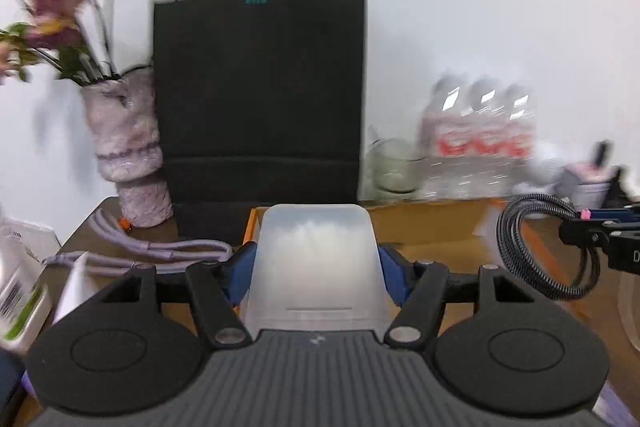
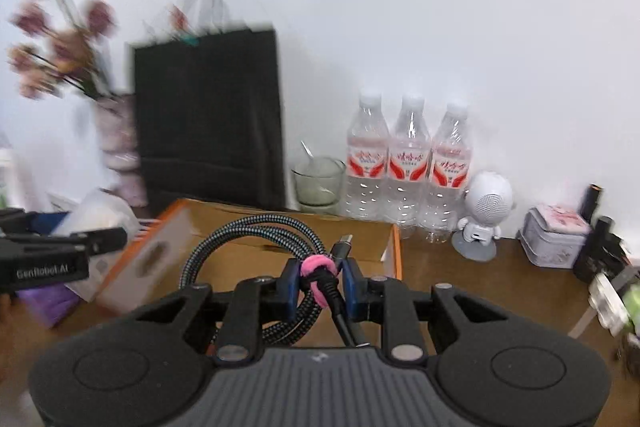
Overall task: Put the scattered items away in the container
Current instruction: 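Carry the white box and black cable into the cardboard box and release both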
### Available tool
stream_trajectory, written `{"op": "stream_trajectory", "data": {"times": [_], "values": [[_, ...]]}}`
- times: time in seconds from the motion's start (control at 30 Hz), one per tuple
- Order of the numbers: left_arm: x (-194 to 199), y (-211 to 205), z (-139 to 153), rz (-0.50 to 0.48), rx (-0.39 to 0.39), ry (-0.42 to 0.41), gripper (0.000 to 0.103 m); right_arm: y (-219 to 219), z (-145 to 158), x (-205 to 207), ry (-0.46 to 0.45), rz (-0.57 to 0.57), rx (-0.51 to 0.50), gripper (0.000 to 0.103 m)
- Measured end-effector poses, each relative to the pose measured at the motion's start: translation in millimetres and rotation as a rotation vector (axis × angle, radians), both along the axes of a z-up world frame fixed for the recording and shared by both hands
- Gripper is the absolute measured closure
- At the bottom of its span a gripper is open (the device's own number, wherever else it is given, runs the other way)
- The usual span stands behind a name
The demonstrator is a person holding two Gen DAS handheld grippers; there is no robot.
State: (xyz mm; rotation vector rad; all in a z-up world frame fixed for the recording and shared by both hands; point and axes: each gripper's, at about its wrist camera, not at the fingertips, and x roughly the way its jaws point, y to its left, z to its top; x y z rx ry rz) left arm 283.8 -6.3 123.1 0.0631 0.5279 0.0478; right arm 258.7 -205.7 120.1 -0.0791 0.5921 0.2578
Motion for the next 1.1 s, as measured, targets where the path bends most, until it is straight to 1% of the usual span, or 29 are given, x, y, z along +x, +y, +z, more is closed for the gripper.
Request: {"op": "stream_trajectory", "data": {"times": [0.07, 0.1, 0.13, 0.17, 0.23, 0.27, 0.3, 0.33, 0.4, 0.43, 0.47, 0.5, 0.53, 0.57, 0.6, 0.63, 0.7, 0.77, 0.8, 0.83, 0.87, 0.9, 0.97, 1.0, 1.03, 1.07, 1.1], "values": [[31.6, -9.8, -18.4, 0.027, 0.099, -0.033, 0.037, 7.8, -16.5, 50.1, 0.057, -0.008, -0.02, 0.082], [45.3, -12.5, -28.0, 0.026, 0.14, -0.024, 0.037, 11.8, -26.8, 70.1, 0.082, -0.018, -0.03, 0.082], [57.7, -13.1, -35.9, 0.036, 0.164, 0.003, 0.037, 16.2, -38.3, 87.4, 0.099, -0.027, -0.043, 0.082], [66.0, -12.1, -41.8, 0.057, 0.169, 0.032, 0.037, 19.4, -49.1, 100.9, 0.118, -0.034, -0.05, 0.082], [80.5, -6.5, -53.2, 0.106, 0.17, 0.121, 0.037, 24.5, -67.9, 122.5, 0.166, -0.056, -0.064, 0.082], [86.6, -2.3, -58.0, 0.121, 0.163, 0.168, 0.037, 27.3, -77.3, 131.2, 0.191, -0.085, -0.093, 0.082], [89.6, -1.5, -61.4, 0.117, 0.185, 0.181, 0.037, 29.2, -87.1, 138.0, 0.211, -0.116, -0.14, 0.082], [90.1, -4.6, -64.0, 0.093, 0.231, 0.181, 0.037, 30.1, -96.0, 143.5, 0.225, -0.147, -0.182, 0.082], [91.1, -15.6, -71.2, 0.047, 0.322, 0.189, 0.036, 31.4, -107.7, 152.0, 0.25, -0.18, -0.224, 0.083], [91.8, -19.4, -74.8, 0.037, 0.346, 0.2, 0.036, 35.5, -109.9, 153.6, 0.254, -0.185, -0.259, 0.083], [91.9, -20.9, -78.4, 0.024, 0.345, 0.234, 0.036, 40.9, -112.5, 154.7, 0.261, -0.188, -0.296, 0.083], [91.7, -20.6, -81.4, 0.001, 0.328, 0.288, 0.035, 44.9, -115.7, 155.1, 0.271, -0.195, -0.332, 0.083], [91.5, -19.1, -81.3, -0.019, 0.313, 0.312, 0.036, 47.5, -118.5, 154.7, 0.278, -0.205, -0.361, 0.083], [88.8, -17.6, -77.3, -0.024, 0.301, 0.291, 0.034, 48.9, -119.1, 152.9, 0.284, -0.207, -0.371, 0.081], [84.2, -15.5, -70.1, -0.024, 0.287, 0.246, 0.031, 48.3, -118.5, 152.1, 0.293, -0.207, -0.362, 0.079], [79.9, -11.9, -60.9, -0.029, 0.265, 0.214, 0.024, 45.7, -115.5, 150.5, 0.303, -0.205, -0.333, 0.077], [74.9, -3.3, -38.0, -0.032, 0.201, 0.222, 0.024, 34.6, -99.2, 145.9, 0.323, -0.199, -0.238, 0.061], [63.7, 4.9, -10.4, -0.035, 0.137, 0.201, 0.021, 25.6, -70.2, 140.3, 0.325, -0.208, -0.167, 0.059], [57.4, 6.9, 5.2, -0.03, 0.116, 0.192, 0.02, 23.5, -55.4, 137.3, 0.315, -0.201, -0.146, 0.052], [51.0, 9.0, 18.4, -0.021, 0.098, 0.193, 0.015, 23.0, -38.8, 131.8, 0.308, -0.193, -0.131, 0.046], [44.8, 11.6, 28.1, -0.012, 0.075, 0.202, 0.01, 23.2, -23.3, 125.2, 0.304, -0.181, -0.121, 0.036], [36.4, 15.4, 36.5, -0.006, 0.041, 0.213, 0.008, 25.0, -9.4, 117.3, 0.306, -0.165, -0.116, 0.025], [14.2, 21.5, 46.8, -0.003, -0.008, 0.201, 0.003, 28.5, 11.3, 96.6, 0.309, -0.125, -0.097, 0.021], [1.0, 23.0, 49.5, 0.006, -0.01, 0.172, 0.001, 30.3, 18.9, 82.3, 0.292, -0.103, -0.086, 0.021], [-15.0, 21.8, 50.5, 0.019, 0.005, 0.116, 0.0, 31.9, 24.2, 68.7, 0.26, -0.081, -0.076, 0.021], [-34.5, 20.3, 50.2, 0.047, 0.023, 0.036, 0.0, 30.4, 26.1, 53.6, 0.198, -0.059, -0.063, 0.021], [-60.4, 21.1, 46.6, 0.067, 0.033, -0.078, 0.0, 28.5, 26.4, 35.5, 0.113, -0.051, -0.057, 0.021]]}}
